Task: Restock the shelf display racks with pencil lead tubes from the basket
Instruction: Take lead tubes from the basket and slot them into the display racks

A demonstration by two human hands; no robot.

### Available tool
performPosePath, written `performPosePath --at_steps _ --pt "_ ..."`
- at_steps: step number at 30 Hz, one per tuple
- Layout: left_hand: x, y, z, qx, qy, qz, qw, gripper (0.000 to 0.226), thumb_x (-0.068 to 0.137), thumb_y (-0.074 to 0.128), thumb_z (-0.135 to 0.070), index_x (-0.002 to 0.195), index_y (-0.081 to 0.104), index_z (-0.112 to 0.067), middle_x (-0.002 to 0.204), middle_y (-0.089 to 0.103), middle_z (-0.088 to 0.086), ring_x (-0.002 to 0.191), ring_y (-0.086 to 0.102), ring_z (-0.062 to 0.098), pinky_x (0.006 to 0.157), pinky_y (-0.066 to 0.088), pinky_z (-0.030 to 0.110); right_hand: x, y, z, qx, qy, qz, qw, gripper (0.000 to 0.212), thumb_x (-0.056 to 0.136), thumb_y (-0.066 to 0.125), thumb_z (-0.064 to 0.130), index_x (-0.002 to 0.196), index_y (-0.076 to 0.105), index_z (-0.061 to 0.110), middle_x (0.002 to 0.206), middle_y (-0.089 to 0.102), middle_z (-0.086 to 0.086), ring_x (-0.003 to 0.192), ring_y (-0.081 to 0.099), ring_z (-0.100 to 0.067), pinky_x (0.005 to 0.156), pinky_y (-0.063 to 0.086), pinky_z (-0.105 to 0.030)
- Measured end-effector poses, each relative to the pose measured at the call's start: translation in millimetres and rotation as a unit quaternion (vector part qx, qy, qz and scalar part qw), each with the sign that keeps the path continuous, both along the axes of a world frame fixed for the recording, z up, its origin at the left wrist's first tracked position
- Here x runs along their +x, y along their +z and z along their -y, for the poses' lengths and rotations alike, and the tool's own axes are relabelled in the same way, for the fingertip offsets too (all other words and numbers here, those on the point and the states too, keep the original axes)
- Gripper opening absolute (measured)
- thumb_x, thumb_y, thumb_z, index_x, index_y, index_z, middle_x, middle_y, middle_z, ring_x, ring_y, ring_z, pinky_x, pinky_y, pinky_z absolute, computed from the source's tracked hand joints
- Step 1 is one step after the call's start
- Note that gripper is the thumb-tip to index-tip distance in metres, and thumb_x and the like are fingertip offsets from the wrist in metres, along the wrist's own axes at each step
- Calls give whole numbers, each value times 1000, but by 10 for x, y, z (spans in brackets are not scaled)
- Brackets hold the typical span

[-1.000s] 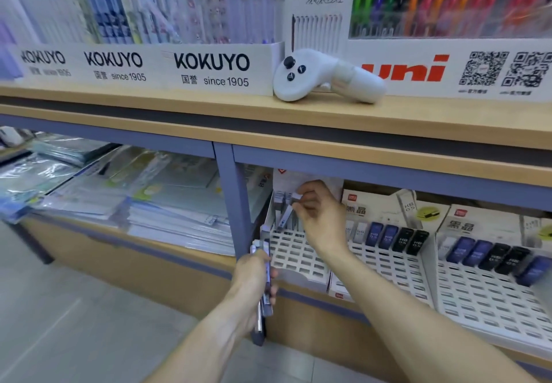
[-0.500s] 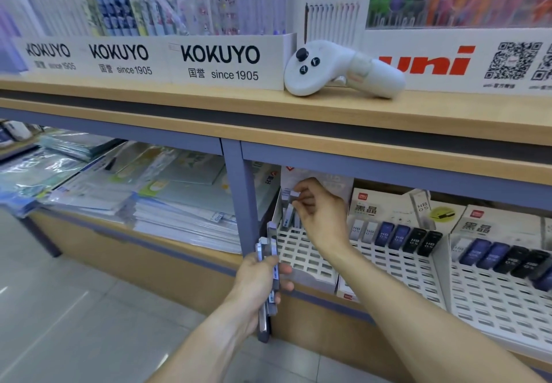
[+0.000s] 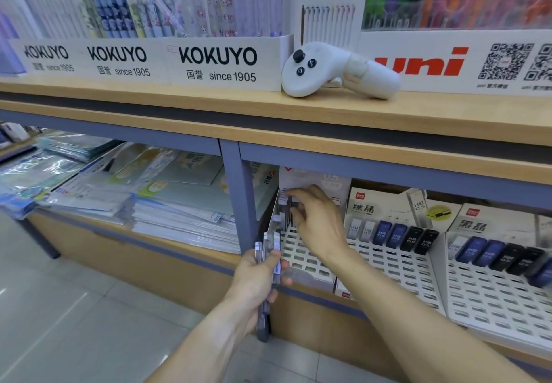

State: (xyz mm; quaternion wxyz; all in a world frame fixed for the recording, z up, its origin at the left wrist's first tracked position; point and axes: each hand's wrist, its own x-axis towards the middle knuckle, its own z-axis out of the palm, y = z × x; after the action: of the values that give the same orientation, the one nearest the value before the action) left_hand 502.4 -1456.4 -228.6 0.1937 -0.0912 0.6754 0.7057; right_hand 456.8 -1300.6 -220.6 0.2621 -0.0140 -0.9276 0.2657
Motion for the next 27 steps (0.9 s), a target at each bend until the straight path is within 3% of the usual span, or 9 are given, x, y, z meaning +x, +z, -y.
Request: performPosePath --at_steps 2,4,7,9,12,15,20,23,27 --pt "-5 8 6 20 -6 2 1000 22 103 59 -24 117 59 -7 95 74 13 59 63 16 40 33 25 103 -11 -6 -128 -7 10 992 28 93 67 18 119 63 30 91 63 11 74 60 -9 68 51 -28" --pt "23 48 6 36 -31 -3 999 23 102 60 -24 118 60 -8 92 74 13 56 62 15 39 31 23 227 -40 2 -281 19 74 957 25 91 73 25 113 63 32 87 69 11 79 65 -6 69 56 -29" --pt "72 110 -16 42 -69 7 997 23 102 60 -27 119 61 -12 88 75 11 52 61 15 38 29 21 336 -25 2 -450 74 152 877 32 89 77 14 116 65 27 91 77 0 89 72 -16 74 61 -30" --pt "84 95 -31 38 -77 11 996 24 102 60 -33 120 61 -18 91 77 10 60 66 20 43 28 25 372 -8 -32 -488 86 143 857 35 87 78 7 116 66 22 89 78 -7 84 73 -23 77 62 -34" --pt "45 58 -25 -14 -51 8 999 22 102 58 -41 118 59 -25 94 78 8 61 66 20 47 26 25 371 33 -81 -466 73 113 874 36 84 81 9 112 65 25 86 78 -5 85 75 -25 81 63 -41" --pt "5 8 4 -59 -25 12 998 19 104 55 -40 116 58 -25 88 72 6 45 49 12 38 24 19 325 55 -162 -411 25 43 910 35 85 80 11 107 62 31 85 76 0 86 73 -15 79 60 -32" --pt "-50 -12 -24 17 -8 82 996 17 101 54 -20 111 61 -8 59 44 0 41 32 12 37 24 21 247 30 -186 -271 28 -81 959 31 91 73 9 107 56 29 94 69 13 86 68 1 75 54 -16" --pt "-50 32 -68 80 -8 123 989 8 93 51 -17 96 54 -10 57 39 1 39 28 13 38 22 19 201 -26 -151 -206 43 -84 974 32 93 71 13 110 54 34 94 67 17 87 68 -1 78 59 -25" --pt "-35 73 -130 126 -3 118 985 2 93 42 -13 94 44 -12 58 40 3 39 29 15 39 23 20 159 -94 -148 -146 41 -69 986 30 94 70 16 112 53 34 89 69 11 84 69 -5 76 61 -36"
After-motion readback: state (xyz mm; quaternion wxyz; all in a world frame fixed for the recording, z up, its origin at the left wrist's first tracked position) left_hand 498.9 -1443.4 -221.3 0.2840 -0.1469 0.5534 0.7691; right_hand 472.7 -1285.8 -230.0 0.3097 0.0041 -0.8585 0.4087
